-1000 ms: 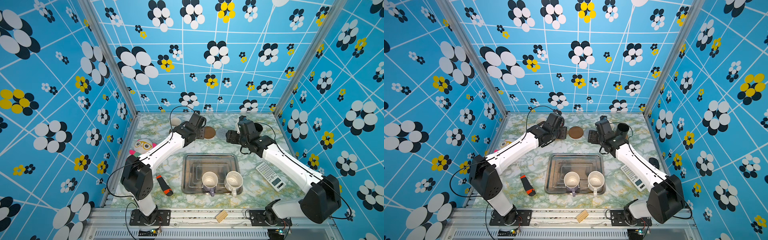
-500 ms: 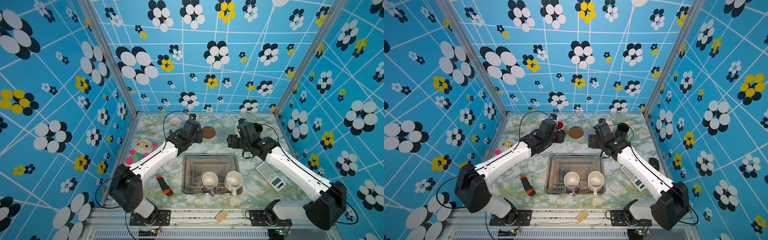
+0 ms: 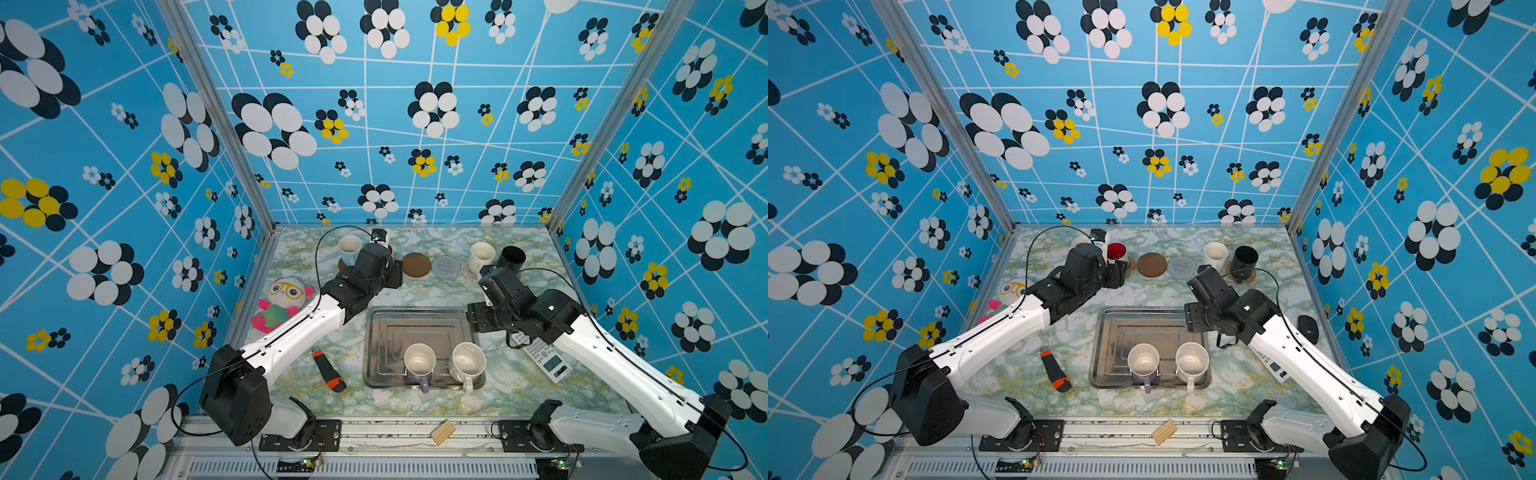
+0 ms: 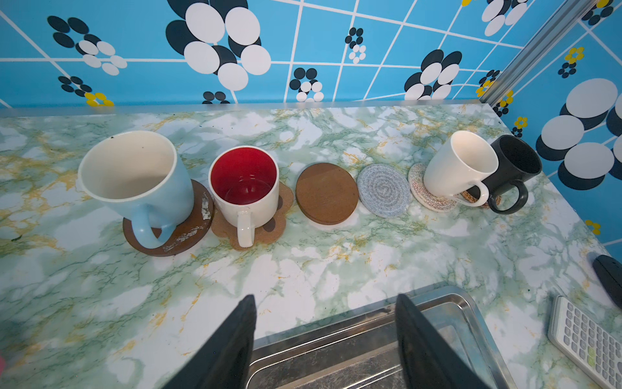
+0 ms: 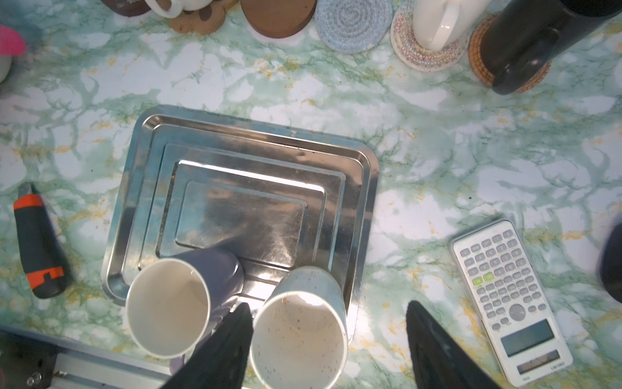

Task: Place cups on coasters
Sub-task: Pick up the cup from the tray.

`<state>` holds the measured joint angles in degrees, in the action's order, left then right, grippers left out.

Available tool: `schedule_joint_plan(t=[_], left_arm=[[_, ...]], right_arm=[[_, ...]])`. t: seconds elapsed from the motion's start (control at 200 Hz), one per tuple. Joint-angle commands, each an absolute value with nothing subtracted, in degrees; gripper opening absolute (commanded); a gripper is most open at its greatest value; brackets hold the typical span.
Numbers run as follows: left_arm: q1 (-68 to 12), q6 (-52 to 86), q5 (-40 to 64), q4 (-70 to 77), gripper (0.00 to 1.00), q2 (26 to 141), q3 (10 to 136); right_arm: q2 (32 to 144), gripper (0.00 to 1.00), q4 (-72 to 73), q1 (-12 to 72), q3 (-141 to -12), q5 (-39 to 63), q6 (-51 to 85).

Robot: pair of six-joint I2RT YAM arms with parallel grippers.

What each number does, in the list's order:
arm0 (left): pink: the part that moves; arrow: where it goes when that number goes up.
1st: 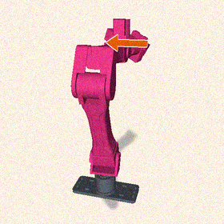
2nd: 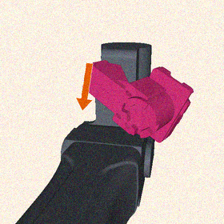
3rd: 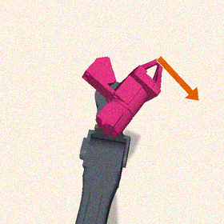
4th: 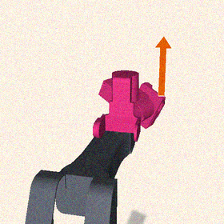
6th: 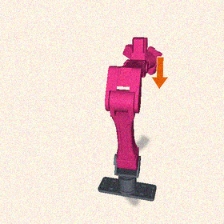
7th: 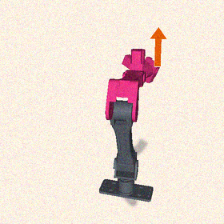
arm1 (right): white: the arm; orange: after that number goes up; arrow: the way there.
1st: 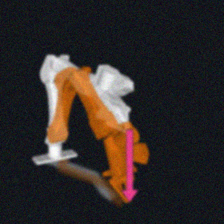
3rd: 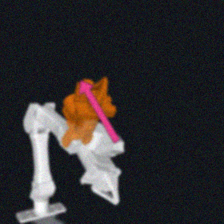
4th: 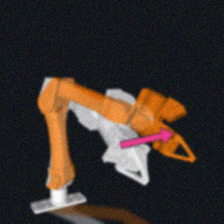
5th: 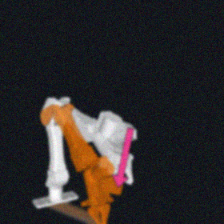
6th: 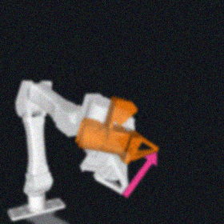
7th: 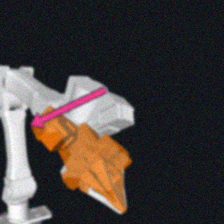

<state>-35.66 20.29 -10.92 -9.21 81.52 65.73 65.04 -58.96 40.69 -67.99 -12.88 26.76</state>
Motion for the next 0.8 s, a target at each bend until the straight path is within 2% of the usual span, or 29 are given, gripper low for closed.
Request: schedule_joint_plan(t=[0.0,0.29,0.605,0.795], left_arm=[[-35.8,19.8,-9.7,-7.9,0.66,80.4,65.1],[-35.5,19.9,-9.6,-6.8,0.67,79.4,63.9],[-35.2,20.4,-8.4,-5.7,0.67,79.6,63.1],[-35.2,20.4,-7.8,-5.3,0.67,79.5,62.7]], right_arm=[[60.8,0.73,-67.7,42.1,-65.0,-9.8,30.5],[54.9,0.68,-69.1,49.4,-58.1,-5.1,41.7],[53.1,0.66,-65.0,63.4,-50.8,-8.2,56.2],[55.2,0.66,-60.5,68.0,-48.2,-10.0,60.4]])
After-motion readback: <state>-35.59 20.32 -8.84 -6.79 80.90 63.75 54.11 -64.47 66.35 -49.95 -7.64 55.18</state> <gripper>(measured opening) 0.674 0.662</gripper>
